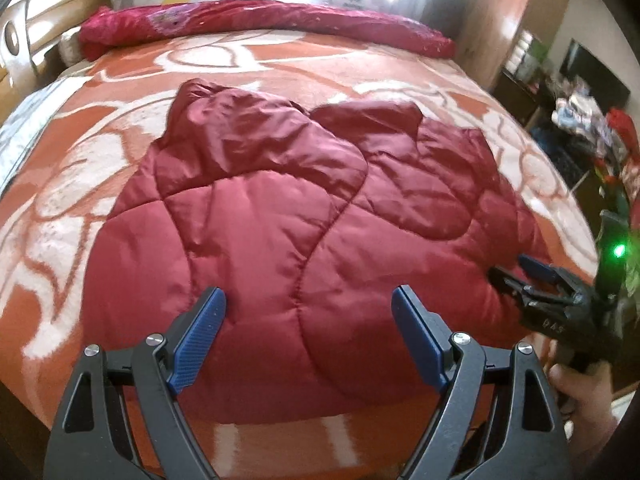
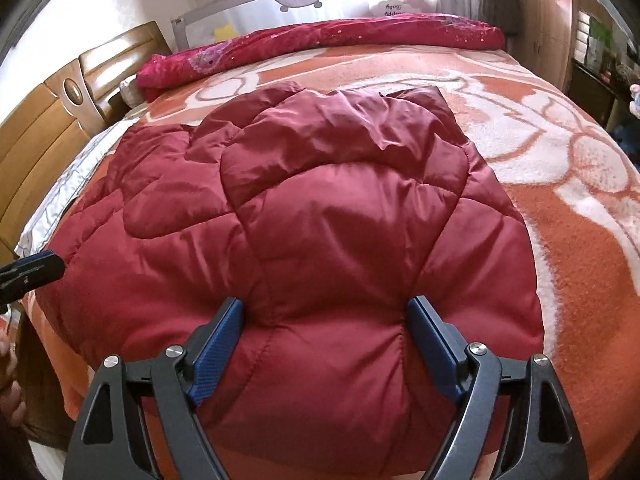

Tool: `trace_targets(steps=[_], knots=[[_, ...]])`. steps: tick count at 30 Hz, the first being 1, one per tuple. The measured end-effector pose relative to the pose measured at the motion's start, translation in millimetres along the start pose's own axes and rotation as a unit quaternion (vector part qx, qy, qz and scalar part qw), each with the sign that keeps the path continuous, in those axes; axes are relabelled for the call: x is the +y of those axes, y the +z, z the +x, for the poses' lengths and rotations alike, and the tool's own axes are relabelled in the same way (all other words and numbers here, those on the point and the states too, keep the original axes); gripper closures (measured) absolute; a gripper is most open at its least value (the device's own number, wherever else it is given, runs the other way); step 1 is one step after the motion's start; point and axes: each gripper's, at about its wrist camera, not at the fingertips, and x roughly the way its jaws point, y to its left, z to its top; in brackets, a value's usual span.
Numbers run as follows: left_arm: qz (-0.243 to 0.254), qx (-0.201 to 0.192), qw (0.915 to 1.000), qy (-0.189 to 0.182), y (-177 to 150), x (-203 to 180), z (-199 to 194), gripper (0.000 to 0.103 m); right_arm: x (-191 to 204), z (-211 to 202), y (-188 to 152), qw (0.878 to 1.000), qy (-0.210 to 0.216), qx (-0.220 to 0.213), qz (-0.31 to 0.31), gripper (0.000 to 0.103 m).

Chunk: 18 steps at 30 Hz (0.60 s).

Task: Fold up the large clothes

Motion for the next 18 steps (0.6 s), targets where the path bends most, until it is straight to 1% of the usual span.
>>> trace_targets(steps=[1, 3, 6, 10, 12, 14, 15, 18], knots=[[0.009, 0.007, 0.9998, 0.015, -1.7, -2.3, 8.6, 0.017, 1.4, -0.2, -1.8, 1.000, 0.001, -0.001, 0.001, 0.019], [0.021, 0.015, 0.9991, 0.032, -6.4, -4.1, 24.2, 0.013, 3.3, -0.8, -4.2, 1.000, 0.002, 0.000, 0.002, 0.019], [0.026, 0.016, 0.9986, 0.042, -6.6, -5.3, 29.2, 0.010, 7.8, -9.4, -1.9, 1.000, -0.004, -0.004, 0.000, 0.019], [0.026, 0.018, 0.9986, 0.043, -4.5, -4.9, 30.9, 0.006, 17.0, -27.9, 11.2, 0.999, 0.013, -0.034, -0.009, 0.021], [0.025, 0.019, 0.9986, 0.044, -3.4, -4.4, 32.2, 0.004, 22.3, -20.7, 17.0, 0.999, 0.004, -0.024, -0.025, 0.021], [0.025, 0.019, 0.9986, 0.044, -2.6, -4.3, 33.6, 0.003, 19.8, -2.3, 19.3, 1.000, -0.004, 0.004, -0.024, 0.019], [0.025, 0.019, 0.9985, 0.044, -2.9, -5.3, 34.0, 0.003, 15.5, 7.8, 19.2, 1.000, 0.003, 0.014, -0.017, 0.018], [0.028, 0.019, 0.9984, 0.045, -2.5, -4.8, 36.7, 0.002, 2.5, 23.2, 18.5, 1.000, 0.020, 0.019, 0.007, 0.016]])
